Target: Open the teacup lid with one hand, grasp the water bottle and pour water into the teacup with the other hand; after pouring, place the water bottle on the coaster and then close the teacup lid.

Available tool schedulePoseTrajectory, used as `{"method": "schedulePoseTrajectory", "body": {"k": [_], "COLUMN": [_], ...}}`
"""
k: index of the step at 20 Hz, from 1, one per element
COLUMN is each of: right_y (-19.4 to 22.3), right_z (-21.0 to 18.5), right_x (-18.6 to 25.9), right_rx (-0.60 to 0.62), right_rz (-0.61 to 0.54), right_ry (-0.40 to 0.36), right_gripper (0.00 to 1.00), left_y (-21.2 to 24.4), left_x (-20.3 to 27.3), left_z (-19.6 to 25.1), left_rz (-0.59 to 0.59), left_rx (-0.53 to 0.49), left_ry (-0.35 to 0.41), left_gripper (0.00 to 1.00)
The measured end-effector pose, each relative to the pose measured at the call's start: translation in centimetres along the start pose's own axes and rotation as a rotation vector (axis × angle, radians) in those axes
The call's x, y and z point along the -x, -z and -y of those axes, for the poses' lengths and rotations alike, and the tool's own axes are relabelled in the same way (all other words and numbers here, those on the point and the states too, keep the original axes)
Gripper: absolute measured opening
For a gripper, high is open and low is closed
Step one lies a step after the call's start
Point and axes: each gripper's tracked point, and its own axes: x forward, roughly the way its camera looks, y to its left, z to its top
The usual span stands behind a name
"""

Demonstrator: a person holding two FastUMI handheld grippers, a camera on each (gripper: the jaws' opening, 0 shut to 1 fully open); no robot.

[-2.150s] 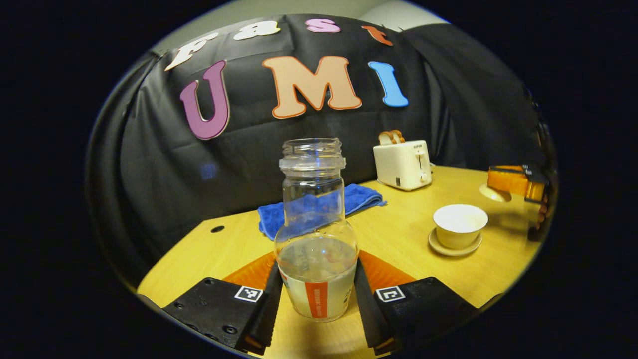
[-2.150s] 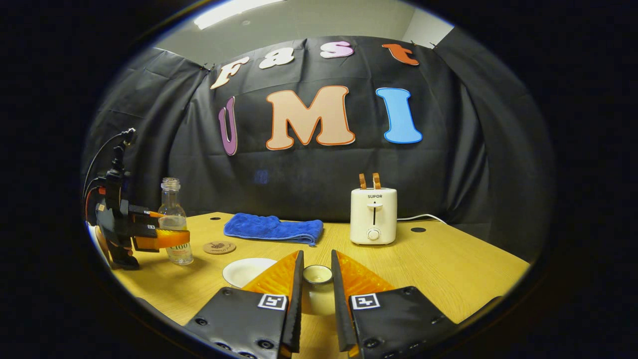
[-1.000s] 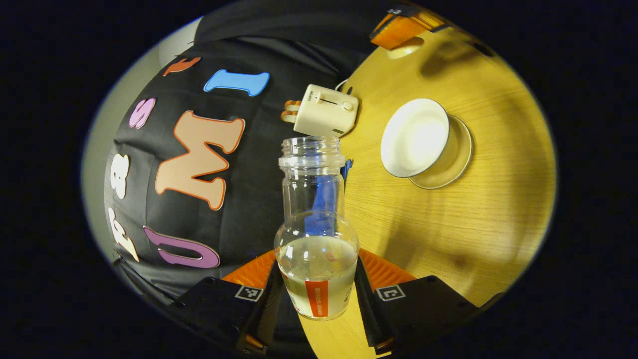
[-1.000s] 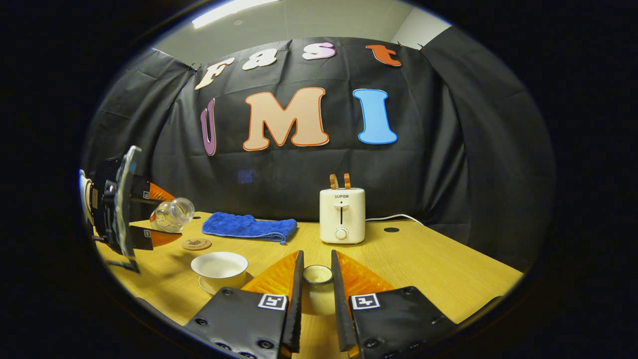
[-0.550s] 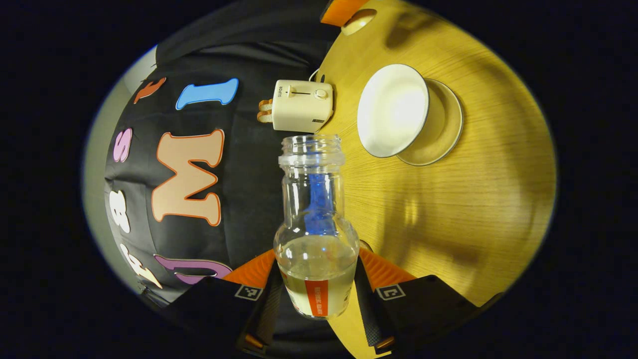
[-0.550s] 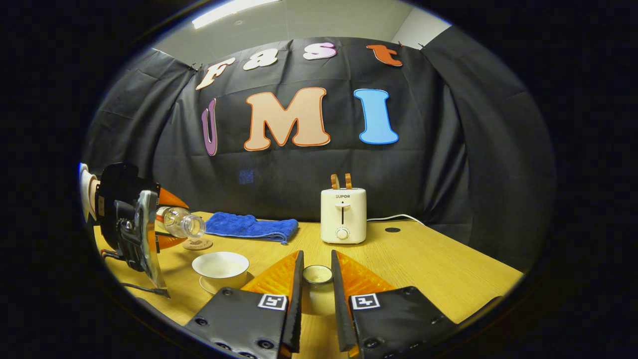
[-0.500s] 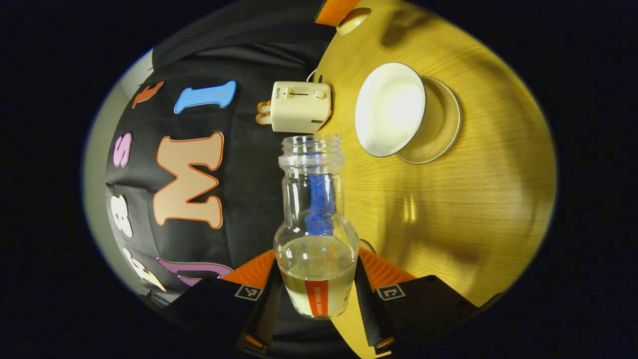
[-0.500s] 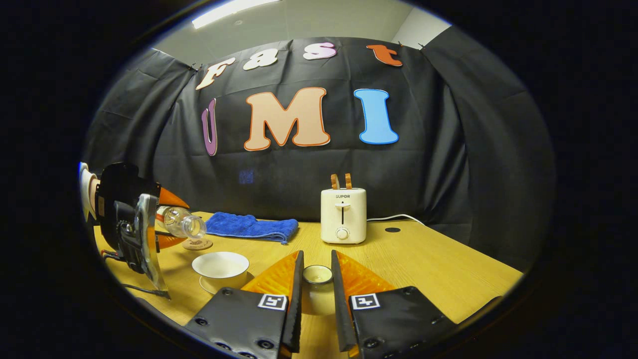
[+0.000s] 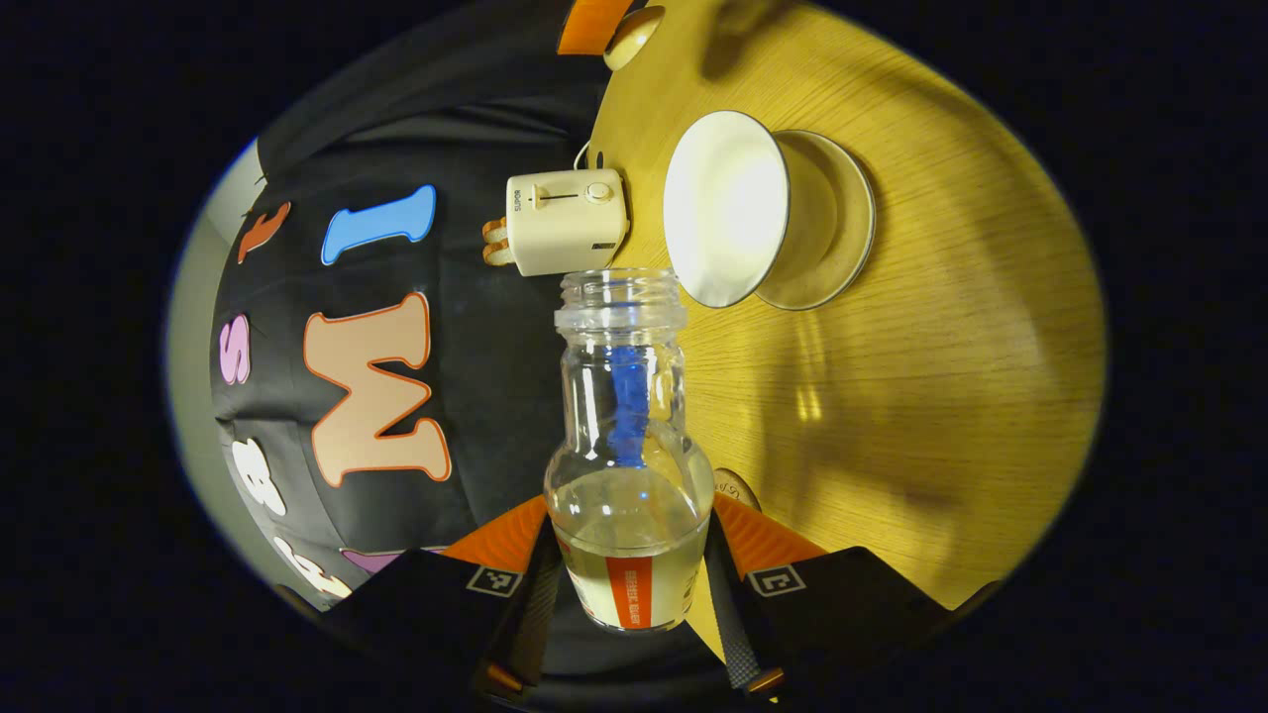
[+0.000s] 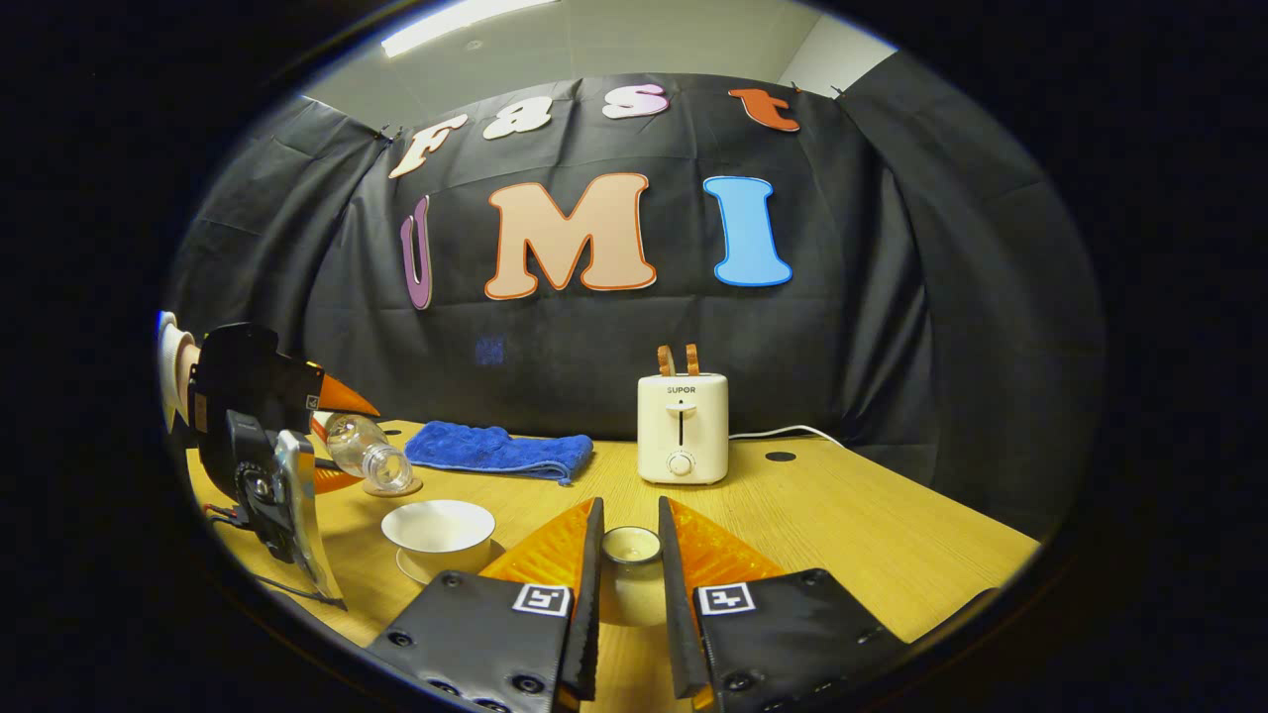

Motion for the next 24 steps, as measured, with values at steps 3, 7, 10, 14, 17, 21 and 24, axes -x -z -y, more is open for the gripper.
{"method": "schedulePoseTrajectory", "body": {"k": [3,7,10,14,17,21,24], "right_y": [0.0,0.0,0.0,0.0,0.1,0.0,0.0], "right_z": [0.0,0.0,0.0,0.1,0.1,0.1,0.1], "right_x": [0.0,0.0,0.0,0.0,0.1,0.0,0.0], "right_rx": [0.0,0.0,0.0,0.001,0.001,0.0,0.0], "right_rz": [0.0,0.0,0.0,0.0,0.0,0.0,0.0], "right_ry": [0.0,0.0,0.0,0.001,0.001,0.001,0.001], "right_gripper": [0.33,0.33,0.33,0.33,0.33,0.33,0.33], "left_y": [-0.2,0.0,0.0,-0.1,-0.2,-0.4,-0.5], "left_x": [0.1,-0.2,-0.2,-0.1,-0.1,0.1,0.1], "left_z": [-0.2,-1.1,-1.5,-2.0,-2.4,-3.1,-3.4], "left_rz": [-0.002,-0.01,-0.015,-0.023,-0.023,-0.03,-0.034], "left_rx": [-0.051,-0.101,-0.124,-0.164,-0.191,-0.233,-0.259], "left_ry": [-0.018,-0.025,-0.037,-0.049,-0.063,-0.086,-0.094], "left_gripper": [0.67,0.67,0.67,0.67,0.67,0.67,0.67]}}
